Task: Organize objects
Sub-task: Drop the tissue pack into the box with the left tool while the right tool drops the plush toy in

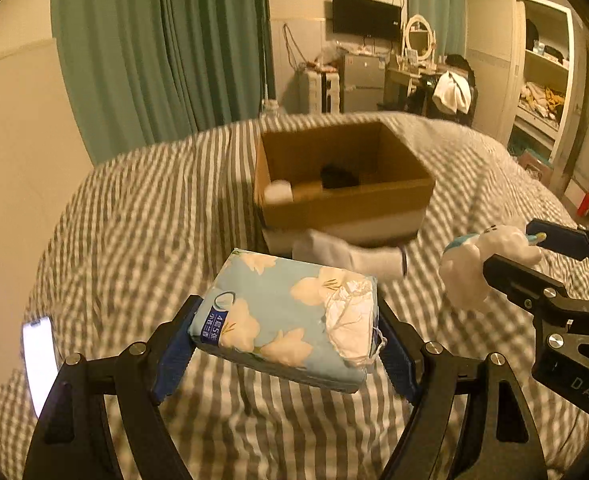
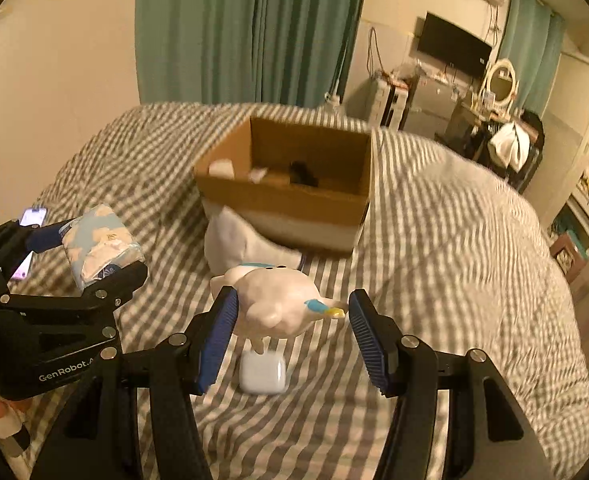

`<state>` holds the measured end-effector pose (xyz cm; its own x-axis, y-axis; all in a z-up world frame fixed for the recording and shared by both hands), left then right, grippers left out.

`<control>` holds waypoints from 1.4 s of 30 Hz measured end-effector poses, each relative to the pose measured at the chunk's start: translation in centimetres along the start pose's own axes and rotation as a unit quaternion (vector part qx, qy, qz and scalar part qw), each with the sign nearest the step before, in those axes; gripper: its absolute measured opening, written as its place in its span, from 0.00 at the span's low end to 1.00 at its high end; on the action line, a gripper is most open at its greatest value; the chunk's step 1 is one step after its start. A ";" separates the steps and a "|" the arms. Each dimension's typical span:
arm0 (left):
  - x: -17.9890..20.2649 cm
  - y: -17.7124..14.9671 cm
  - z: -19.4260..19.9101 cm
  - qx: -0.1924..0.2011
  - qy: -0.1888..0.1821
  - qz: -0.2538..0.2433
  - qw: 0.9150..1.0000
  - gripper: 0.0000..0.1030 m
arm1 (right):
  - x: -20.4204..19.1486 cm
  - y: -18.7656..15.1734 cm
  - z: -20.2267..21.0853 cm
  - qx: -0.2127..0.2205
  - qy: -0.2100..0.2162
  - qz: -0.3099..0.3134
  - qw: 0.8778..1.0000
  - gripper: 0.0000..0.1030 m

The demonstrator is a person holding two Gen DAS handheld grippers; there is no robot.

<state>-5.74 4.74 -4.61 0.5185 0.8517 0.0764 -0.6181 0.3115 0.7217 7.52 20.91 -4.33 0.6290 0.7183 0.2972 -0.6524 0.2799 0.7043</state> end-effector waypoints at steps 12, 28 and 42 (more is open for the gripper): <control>-0.9 10.4 -2.6 0.043 0.010 -0.021 0.999 0.81 | 2.7 11.2 -3.5 0.045 0.002 -0.014 0.999 0.55; -3.5 14.2 -16.0 0.016 0.008 -0.014 1.000 0.81 | 3.0 16.7 -17.0 0.018 -0.003 -0.014 1.000 0.55; -2.5 14.3 -17.7 -0.006 0.006 -0.030 1.000 0.93 | 3.9 15.8 -18.2 0.007 0.037 -0.076 0.996 0.72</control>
<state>-26.38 14.52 -6.69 0.5475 0.8364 0.0249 -0.5934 0.3671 0.7163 -8.01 39.72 -3.78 0.6867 0.7138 0.1376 -0.5451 0.3805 0.7470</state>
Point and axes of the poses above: each gripper's, at about its wrist camera, not at the fingertips, and z roughly against the way its jaws point, x to its right, y to its top, the point moved 5 cm from there along -z, roughly the way its jaws point, and after that the axes turned 10 degrees about -y, right-handed, at the moved point
